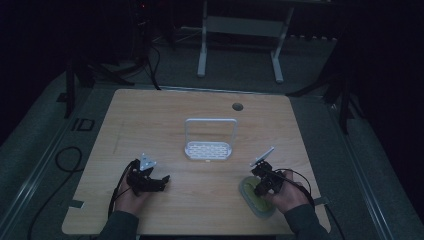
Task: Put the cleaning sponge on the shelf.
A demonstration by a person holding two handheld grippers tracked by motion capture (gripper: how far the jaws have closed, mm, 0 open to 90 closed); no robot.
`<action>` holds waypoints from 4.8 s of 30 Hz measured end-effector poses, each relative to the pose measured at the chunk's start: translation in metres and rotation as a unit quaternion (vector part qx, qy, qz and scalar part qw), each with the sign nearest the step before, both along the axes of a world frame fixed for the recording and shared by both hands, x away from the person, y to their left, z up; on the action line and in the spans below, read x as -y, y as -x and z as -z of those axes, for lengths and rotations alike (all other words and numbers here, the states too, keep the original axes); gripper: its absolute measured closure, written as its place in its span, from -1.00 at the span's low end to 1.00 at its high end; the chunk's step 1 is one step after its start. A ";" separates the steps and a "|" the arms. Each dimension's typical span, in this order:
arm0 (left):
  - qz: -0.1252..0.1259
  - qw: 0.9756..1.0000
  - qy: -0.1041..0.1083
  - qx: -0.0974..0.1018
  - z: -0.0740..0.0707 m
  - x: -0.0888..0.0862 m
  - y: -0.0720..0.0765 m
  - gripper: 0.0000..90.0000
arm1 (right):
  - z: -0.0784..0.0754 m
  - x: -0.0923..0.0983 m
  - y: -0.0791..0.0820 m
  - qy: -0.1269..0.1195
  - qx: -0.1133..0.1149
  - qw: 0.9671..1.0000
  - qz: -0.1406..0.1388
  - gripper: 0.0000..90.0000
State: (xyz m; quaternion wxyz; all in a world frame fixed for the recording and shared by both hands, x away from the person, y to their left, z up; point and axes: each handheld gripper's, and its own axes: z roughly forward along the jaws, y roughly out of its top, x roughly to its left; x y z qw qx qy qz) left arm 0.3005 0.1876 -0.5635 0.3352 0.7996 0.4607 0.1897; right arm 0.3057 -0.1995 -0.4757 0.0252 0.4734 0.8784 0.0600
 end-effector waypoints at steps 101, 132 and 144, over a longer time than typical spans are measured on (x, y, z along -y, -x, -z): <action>-0.001 1.000 0.001 -0.001 0.000 0.000 0.000 -0.72 | -0.024 -0.079 -0.022 0.071 0.233 0.883 -0.402 0.59; -0.001 1.000 0.001 -0.001 0.000 0.000 0.000 -0.72 | -0.022 -0.096 -0.037 0.072 0.246 0.874 -0.413 0.59; -0.001 1.000 0.001 0.000 0.000 0.000 0.000 -0.72 | -0.021 -0.104 -0.040 0.088 0.249 0.867 -0.423 0.59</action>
